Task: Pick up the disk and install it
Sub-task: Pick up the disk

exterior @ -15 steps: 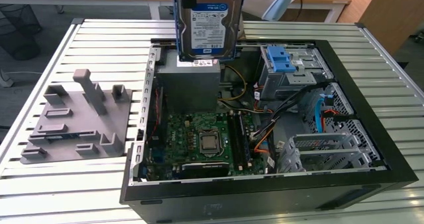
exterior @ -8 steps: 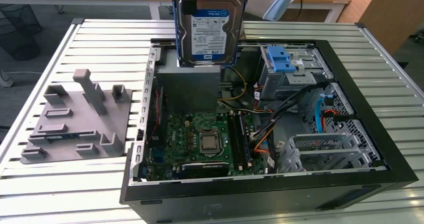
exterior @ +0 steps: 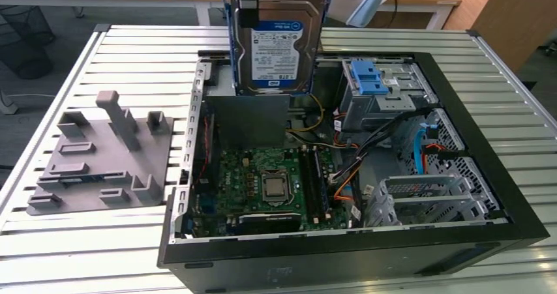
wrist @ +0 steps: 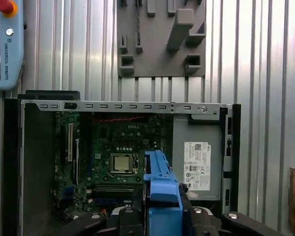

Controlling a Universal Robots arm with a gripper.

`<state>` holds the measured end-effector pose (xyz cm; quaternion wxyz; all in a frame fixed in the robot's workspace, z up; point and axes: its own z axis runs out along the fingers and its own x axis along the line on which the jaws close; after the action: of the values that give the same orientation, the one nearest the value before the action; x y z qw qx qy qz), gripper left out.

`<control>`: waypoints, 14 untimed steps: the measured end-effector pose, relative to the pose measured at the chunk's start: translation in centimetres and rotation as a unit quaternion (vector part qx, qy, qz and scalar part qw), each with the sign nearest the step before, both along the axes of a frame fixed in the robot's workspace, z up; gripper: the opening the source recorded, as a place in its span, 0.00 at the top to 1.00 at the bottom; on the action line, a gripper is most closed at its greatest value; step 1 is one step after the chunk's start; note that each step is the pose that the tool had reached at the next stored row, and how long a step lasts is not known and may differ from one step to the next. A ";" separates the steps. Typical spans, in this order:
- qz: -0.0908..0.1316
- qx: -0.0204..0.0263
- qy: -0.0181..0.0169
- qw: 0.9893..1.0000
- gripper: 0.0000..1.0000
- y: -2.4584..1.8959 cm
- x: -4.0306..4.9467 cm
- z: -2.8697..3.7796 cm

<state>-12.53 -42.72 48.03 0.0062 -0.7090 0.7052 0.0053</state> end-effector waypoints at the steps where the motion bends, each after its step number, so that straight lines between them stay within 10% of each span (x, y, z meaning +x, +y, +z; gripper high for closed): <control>1: 0.000 0.000 0.000 1.000 0.64 -0.04 0.15 -0.02; 14: -0.003 0.000 0.000 1.000 0.64 -0.72 2.75 -0.35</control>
<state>-9.78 -43.44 47.68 0.0062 -0.7070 0.7071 0.0052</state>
